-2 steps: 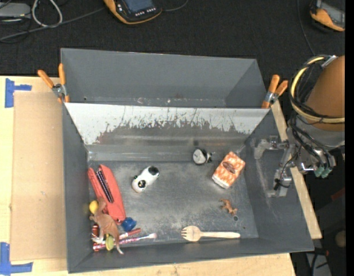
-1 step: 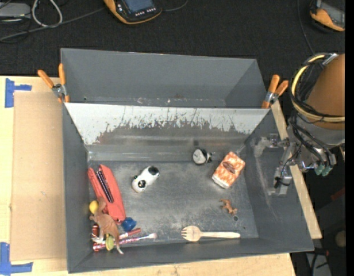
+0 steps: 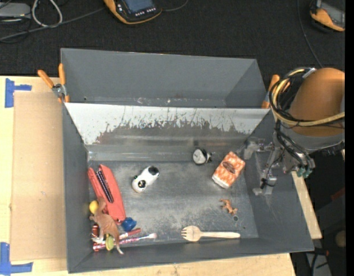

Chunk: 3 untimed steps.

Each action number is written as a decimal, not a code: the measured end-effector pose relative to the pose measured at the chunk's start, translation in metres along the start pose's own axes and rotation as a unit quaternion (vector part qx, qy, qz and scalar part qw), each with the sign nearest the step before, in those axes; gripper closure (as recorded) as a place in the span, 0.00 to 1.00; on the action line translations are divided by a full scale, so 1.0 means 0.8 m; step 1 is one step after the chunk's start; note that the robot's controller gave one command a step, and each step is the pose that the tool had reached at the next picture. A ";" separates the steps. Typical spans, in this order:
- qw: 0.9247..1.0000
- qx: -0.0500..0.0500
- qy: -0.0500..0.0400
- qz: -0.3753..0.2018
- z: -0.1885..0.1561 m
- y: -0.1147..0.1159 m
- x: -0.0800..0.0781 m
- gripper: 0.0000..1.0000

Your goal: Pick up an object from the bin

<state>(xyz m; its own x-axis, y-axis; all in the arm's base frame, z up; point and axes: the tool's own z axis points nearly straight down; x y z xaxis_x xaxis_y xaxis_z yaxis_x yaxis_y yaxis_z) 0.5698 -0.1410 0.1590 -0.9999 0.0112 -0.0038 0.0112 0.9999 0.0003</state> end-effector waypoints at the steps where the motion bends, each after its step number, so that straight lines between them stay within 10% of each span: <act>1: 0.997 0.001 -0.006 -0.076 0.014 -0.008 -0.051 0.00; 3: 0.981 0.000 -0.003 -0.196 0.115 -0.006 -0.050 0.00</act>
Offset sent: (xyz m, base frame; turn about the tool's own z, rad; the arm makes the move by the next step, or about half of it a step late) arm 0.0339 -0.0069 -0.0205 -0.3471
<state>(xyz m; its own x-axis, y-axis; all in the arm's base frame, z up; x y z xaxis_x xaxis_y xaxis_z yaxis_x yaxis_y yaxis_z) 0.6098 -0.1465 0.0669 -0.9275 -0.3738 -0.0095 -0.3738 0.9275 -0.0028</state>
